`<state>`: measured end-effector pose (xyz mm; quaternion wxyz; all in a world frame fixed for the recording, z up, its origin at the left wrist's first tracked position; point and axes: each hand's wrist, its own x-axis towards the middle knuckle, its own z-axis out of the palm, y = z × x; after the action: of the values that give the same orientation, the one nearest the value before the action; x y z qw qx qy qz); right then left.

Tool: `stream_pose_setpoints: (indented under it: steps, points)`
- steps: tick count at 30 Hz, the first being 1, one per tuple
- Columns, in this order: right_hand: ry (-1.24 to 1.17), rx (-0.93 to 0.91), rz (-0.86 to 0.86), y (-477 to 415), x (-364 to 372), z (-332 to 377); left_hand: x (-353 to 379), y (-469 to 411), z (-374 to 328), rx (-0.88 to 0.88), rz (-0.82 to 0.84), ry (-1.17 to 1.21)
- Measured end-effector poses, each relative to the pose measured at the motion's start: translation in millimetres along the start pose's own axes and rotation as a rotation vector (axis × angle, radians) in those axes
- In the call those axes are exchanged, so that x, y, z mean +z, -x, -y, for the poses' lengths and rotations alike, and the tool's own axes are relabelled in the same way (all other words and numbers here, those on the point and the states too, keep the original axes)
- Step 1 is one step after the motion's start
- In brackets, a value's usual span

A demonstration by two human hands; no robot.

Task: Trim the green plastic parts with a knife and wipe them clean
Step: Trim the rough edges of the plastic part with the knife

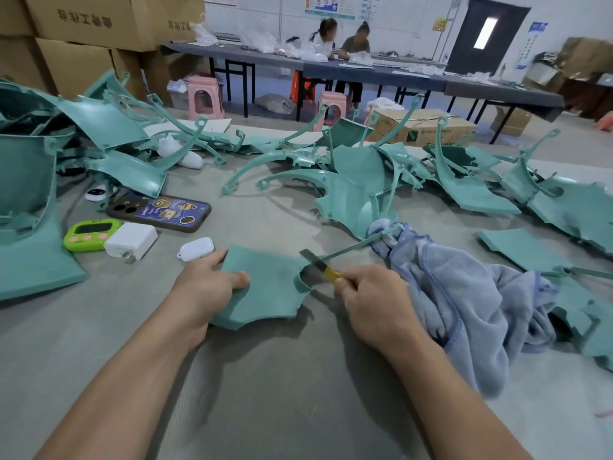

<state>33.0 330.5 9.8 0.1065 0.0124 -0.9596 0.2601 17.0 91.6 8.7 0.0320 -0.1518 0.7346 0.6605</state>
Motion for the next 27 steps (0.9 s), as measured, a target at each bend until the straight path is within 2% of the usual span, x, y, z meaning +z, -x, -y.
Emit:
stream_pose_setpoints:
  steps: [5, 6, 8, 10, 12, 16, 18, 20, 22, 23, 25, 27]
  points:
    - [0.173, 0.325, -0.217, -14.5, -23.7, -19.3, 1.0, 0.7, -0.2, 0.032, -0.007, -0.028]
    - [0.140, 0.335, -0.257, -14.1, -25.1, -19.3, 1.1, 0.7, -0.1, 0.039, -0.014, -0.040]
    - [0.067, 0.236, -0.258, -9.3, -18.0, -11.3, 1.2, 0.5, 0.7, 0.042, -0.020, -0.058]
    - [-0.001, 0.082, -0.142, 0.3, -2.3, 3.8, 0.0, -0.1, 1.9, 0.038, -0.025, -0.058]
    - [0.029, 0.040, -0.057, 1.1, 5.9, 6.4, -1.4, -0.9, 2.2, 0.029, -0.024, -0.044]
    - [0.184, 0.283, -0.195, -12.8, -14.4, -15.4, -0.8, 0.5, 2.1, 0.033, -0.019, -0.048]
    - [0.154, 0.349, -0.291, -10.4, -19.2, -18.6, -0.6, 0.7, 1.9, 0.039, -0.020, -0.063]
    - [0.072, 0.205, -0.304, -3.1, -12.4, -7.0, -0.6, 0.3, 2.2, 0.032, -0.020, -0.058]
    - [0.001, -0.005, -0.156, 6.6, -0.7, 10.3, -0.7, -0.5, 3.3, 0.029, -0.027, -0.054]
    - [0.018, -0.046, -0.074, 9.0, 3.8, 15.2, -0.5, -0.7, 3.6, 0.032, -0.030, -0.053]
    - [0.136, 0.059, -0.042, 1.7, 4.8, 11.5, -0.3, -0.4, 3.8, 0.035, -0.032, -0.048]
    - [0.249, 0.320, -0.162, -7.6, -5.7, 0.4, 0.4, 0.6, 3.3, 0.040, -0.028, -0.047]
